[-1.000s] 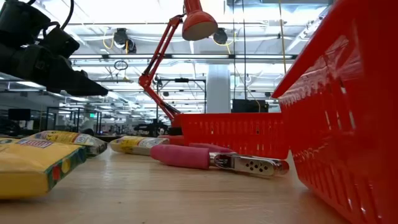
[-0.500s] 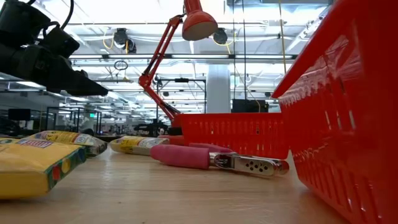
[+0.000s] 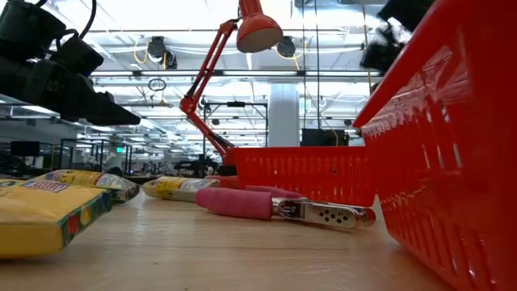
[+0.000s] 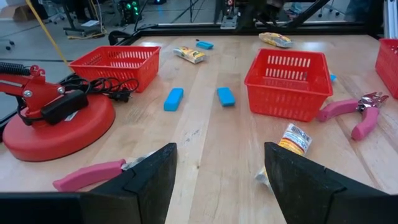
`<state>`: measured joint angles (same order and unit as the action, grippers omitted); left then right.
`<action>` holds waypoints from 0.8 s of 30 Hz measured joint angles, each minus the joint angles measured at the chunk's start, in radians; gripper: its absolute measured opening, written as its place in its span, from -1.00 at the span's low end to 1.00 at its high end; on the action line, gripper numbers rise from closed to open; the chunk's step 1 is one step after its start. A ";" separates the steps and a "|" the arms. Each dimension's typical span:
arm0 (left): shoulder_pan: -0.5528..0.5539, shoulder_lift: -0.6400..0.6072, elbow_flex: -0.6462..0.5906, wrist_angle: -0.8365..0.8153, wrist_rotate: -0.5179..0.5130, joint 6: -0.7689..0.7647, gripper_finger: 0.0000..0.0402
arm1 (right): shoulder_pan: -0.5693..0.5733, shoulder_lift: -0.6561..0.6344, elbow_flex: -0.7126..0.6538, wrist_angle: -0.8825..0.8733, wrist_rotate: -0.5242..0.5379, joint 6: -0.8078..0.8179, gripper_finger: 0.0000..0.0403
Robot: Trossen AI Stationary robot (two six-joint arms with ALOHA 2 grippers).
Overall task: Pick & Place School Supplies
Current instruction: Put the yellow crayon pack into the top red basket
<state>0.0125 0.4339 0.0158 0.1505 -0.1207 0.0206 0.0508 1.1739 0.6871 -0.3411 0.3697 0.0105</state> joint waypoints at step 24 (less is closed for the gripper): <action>0.000 0.000 0.000 -0.014 -0.005 0.001 0.21 | -0.272 0.303 0.221 -0.450 -0.086 -0.283 0.15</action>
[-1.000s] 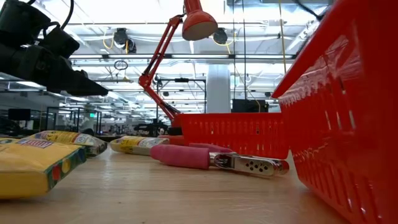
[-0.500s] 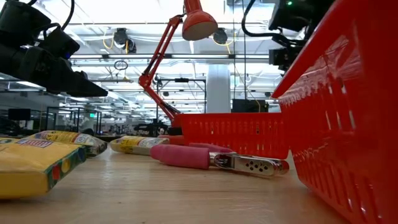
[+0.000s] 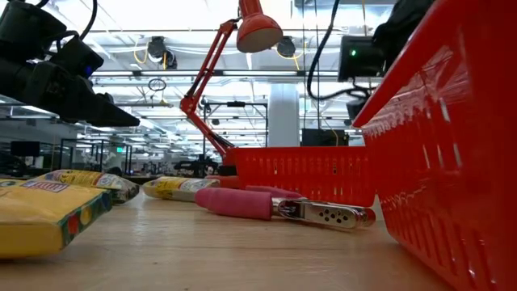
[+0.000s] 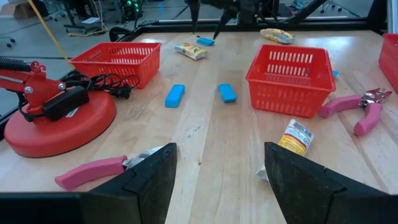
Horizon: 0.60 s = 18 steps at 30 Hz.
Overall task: Pick & Place School Supplies
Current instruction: Put the yellow crayon pack into the top red basket
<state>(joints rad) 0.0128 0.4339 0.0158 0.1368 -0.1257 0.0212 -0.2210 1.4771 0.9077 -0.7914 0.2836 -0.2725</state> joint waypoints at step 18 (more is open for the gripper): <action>0.000 0.000 0.000 -0.007 -0.007 0.000 0.21 | -0.021 0.150 0.000 0.116 0.005 -0.118 0.14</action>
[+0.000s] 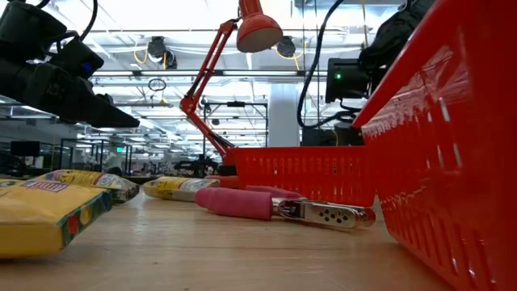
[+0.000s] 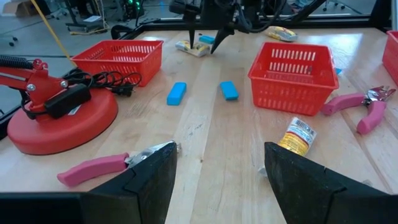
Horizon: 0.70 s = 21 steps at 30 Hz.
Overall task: Pick & Place School Supplies
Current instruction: Put the yellow crayon pack into the top red basket
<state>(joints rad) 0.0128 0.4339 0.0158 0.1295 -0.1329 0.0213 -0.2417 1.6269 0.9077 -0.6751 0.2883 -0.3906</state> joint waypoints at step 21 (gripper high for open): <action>0.000 0.000 0.000 -0.001 0.000 0.000 0.21 | 0.013 0.012 -0.032 0.009 0.070 0.035 -0.90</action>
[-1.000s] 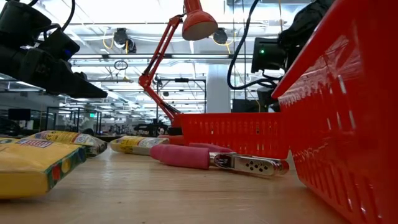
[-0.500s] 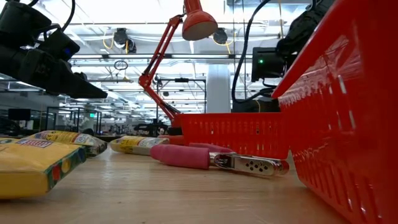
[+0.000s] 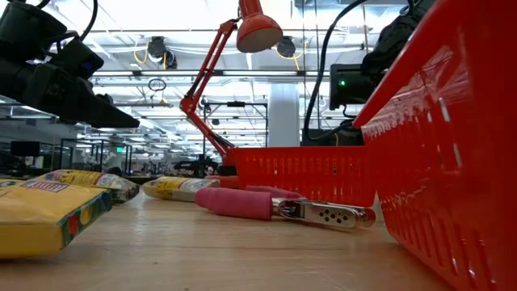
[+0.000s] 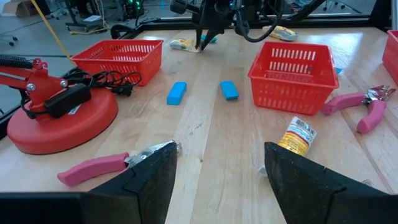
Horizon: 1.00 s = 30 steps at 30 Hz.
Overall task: Pick & Place School Supplies
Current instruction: Put the yellow crayon pack into the top red basket
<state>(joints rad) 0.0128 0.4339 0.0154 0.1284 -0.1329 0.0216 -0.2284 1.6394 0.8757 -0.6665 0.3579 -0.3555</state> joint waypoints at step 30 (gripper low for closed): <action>0.000 0.000 -0.001 0.000 0.000 0.000 0.21 | 0.382 0.002 0.002 0.124 0.319 0.260 -1.00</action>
<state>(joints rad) 0.0125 0.4339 0.0147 0.1280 -0.1332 0.0216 0.1531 1.6413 0.8778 -0.5423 0.6765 -0.0957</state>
